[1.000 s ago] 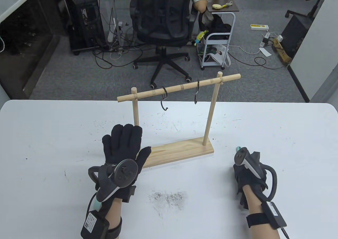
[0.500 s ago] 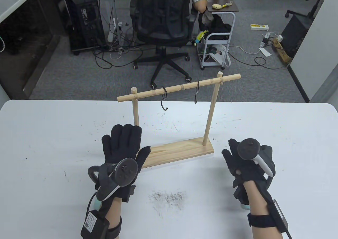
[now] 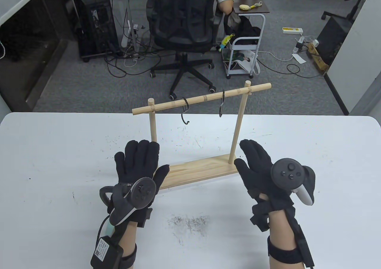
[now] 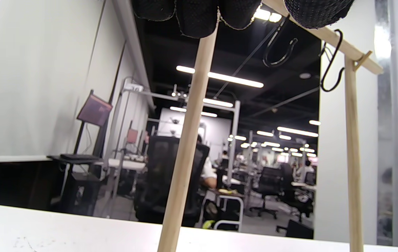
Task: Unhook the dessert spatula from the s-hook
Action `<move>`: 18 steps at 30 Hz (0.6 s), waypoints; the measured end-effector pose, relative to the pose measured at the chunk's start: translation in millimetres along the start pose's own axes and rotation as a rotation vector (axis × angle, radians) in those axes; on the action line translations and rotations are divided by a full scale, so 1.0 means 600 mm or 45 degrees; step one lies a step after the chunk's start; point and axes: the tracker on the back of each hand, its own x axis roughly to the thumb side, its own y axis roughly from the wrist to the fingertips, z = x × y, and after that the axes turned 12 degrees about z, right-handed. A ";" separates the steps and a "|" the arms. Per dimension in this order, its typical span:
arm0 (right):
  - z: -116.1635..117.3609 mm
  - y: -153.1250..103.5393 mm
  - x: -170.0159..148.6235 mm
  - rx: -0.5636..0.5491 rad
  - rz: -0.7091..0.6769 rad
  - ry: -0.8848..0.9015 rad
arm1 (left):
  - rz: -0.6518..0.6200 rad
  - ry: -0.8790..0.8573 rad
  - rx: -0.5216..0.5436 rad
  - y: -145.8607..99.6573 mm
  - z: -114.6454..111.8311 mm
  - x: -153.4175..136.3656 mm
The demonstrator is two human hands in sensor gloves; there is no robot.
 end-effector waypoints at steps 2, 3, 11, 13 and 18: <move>0.003 -0.006 0.006 -0.019 -0.038 0.017 | -0.003 0.002 0.001 0.000 -0.001 0.001; 0.005 -0.010 0.009 -0.038 -0.058 0.019 | -0.005 0.002 0.000 0.000 -0.001 0.002; 0.022 -0.021 0.008 -0.154 -0.116 -0.148 | -0.004 0.024 0.013 -0.001 -0.002 0.004; 0.025 -0.022 0.010 -0.173 -0.127 -0.207 | -0.004 0.032 0.016 -0.001 -0.003 0.005; 0.030 -0.028 0.014 -0.258 -0.142 -0.369 | -0.002 0.057 0.013 -0.001 -0.008 0.007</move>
